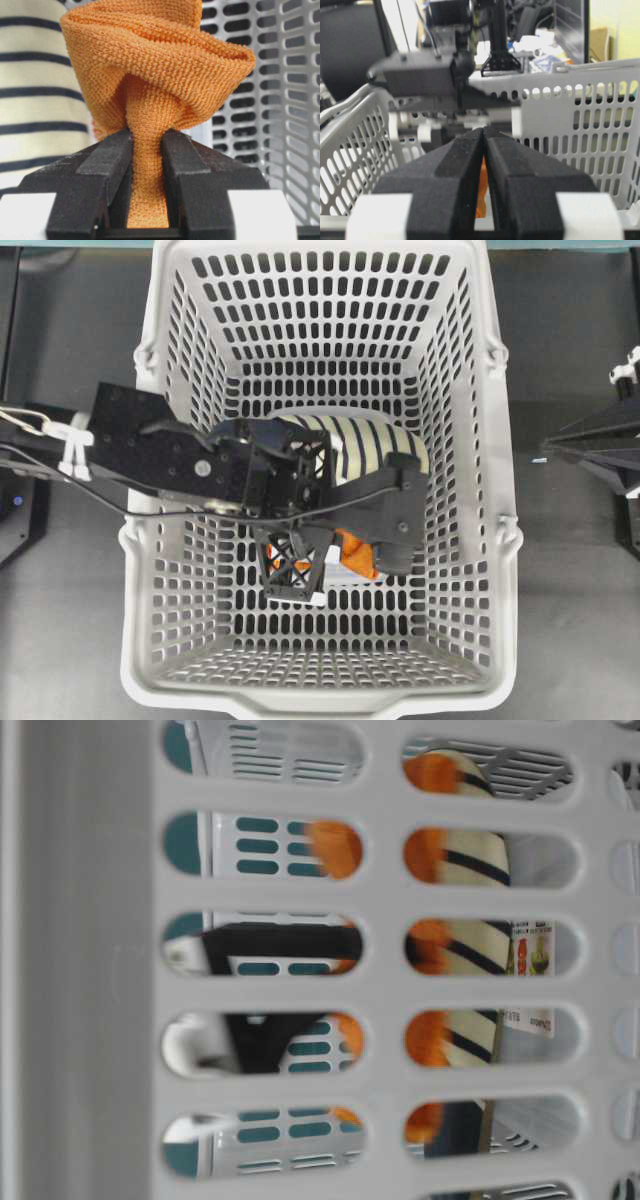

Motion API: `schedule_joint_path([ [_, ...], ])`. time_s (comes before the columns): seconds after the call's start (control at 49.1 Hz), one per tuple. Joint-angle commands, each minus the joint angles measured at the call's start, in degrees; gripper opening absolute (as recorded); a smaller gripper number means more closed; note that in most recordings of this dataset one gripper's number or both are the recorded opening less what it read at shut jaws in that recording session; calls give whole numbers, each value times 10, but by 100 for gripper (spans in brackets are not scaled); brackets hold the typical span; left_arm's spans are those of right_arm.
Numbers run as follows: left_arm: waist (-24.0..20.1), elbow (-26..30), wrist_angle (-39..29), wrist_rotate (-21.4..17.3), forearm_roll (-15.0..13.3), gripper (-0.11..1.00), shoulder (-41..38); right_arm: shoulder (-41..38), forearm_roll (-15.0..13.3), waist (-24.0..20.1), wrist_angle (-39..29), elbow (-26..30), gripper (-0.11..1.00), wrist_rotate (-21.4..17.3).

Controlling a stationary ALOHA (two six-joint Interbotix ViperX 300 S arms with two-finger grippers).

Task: Pick up the orange cloth from the shopping basket with the left arm.
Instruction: 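Close the left gripper on the orange cloth's edge, then lift the orange cloth up out of the basket with the left gripper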

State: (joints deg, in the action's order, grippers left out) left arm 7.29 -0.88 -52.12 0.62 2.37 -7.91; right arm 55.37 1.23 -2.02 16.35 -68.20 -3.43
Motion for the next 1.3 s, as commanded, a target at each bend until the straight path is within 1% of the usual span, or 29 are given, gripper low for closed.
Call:
schedule_joint_path([
  [0.0, 4, 63, -51, -3, 2, 15, 22, -2, 3, 0, 3, 5, -1, -1],
  [0.143, 1, 164, -146, -3, 3, 15, 28, 1, 3, 0, 3, 5, -1, 0],
  [0.265, -1, 252, -212, -3, 2, 15, 32, 3, 3, 0, 3, 5, -1, 0],
  [0.367, 0, 309, -254, -2, 3, 15, 31, 4, 4, 0, 3, 4, -1, 0],
  [0.448, 2, 338, -277, -3, 2, 15, 28, 6, 3, 0, 3, 4, -1, 0],
  [0.53, 3, 349, -288, -2, 2, 15, 23, 8, 3, 0, 3, 4, -1, 0],
  [1.284, 1, 348, -294, -3, 2, 15, 9, 8, 3, 0, 3, 4, -1, 0],
])
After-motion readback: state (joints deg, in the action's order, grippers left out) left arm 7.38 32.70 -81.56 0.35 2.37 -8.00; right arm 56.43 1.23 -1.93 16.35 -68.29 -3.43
